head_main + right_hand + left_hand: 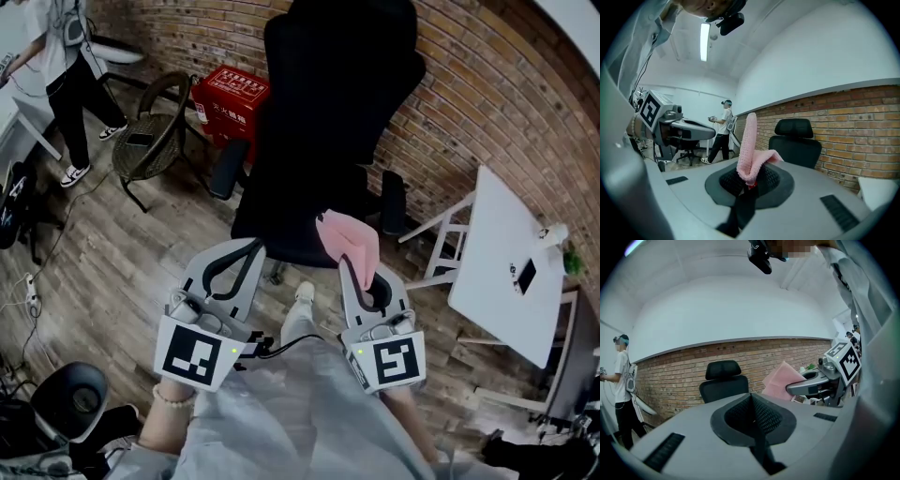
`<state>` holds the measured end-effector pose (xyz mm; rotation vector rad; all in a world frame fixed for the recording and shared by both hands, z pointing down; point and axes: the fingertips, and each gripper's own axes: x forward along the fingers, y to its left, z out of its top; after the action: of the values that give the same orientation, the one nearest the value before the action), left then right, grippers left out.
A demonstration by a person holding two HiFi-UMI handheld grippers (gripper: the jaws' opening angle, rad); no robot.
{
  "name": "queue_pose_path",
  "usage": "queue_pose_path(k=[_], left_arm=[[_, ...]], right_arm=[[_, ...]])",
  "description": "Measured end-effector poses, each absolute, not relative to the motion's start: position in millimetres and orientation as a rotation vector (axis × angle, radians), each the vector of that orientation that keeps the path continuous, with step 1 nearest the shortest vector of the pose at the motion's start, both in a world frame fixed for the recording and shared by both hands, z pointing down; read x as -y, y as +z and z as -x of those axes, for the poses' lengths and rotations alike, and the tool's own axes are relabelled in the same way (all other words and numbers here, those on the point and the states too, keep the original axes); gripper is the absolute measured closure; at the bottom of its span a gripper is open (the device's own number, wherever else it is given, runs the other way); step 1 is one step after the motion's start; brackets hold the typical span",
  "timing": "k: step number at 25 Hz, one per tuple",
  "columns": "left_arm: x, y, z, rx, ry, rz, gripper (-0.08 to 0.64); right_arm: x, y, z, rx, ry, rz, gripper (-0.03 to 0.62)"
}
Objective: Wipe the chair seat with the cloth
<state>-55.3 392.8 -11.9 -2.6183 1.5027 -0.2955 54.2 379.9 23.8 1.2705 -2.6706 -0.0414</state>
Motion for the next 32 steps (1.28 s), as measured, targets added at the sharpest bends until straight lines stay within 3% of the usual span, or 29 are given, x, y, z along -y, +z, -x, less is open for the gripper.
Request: queue_pose_path(k=[18, 32], left_arm=[[-174.5, -8.2, 13.1, -1.701, -0.333, 2.565, 0.541], [-104.4, 2.5, -6.9, -1.723, -0.379, 2.567, 0.541]], right_arm=[[-151.3, 35.9, -104.7, 2.720, -0.041, -1.122, 0.538], [-94.0, 54.9, -118.9, 2.741, 0.032, -1.088, 0.538]])
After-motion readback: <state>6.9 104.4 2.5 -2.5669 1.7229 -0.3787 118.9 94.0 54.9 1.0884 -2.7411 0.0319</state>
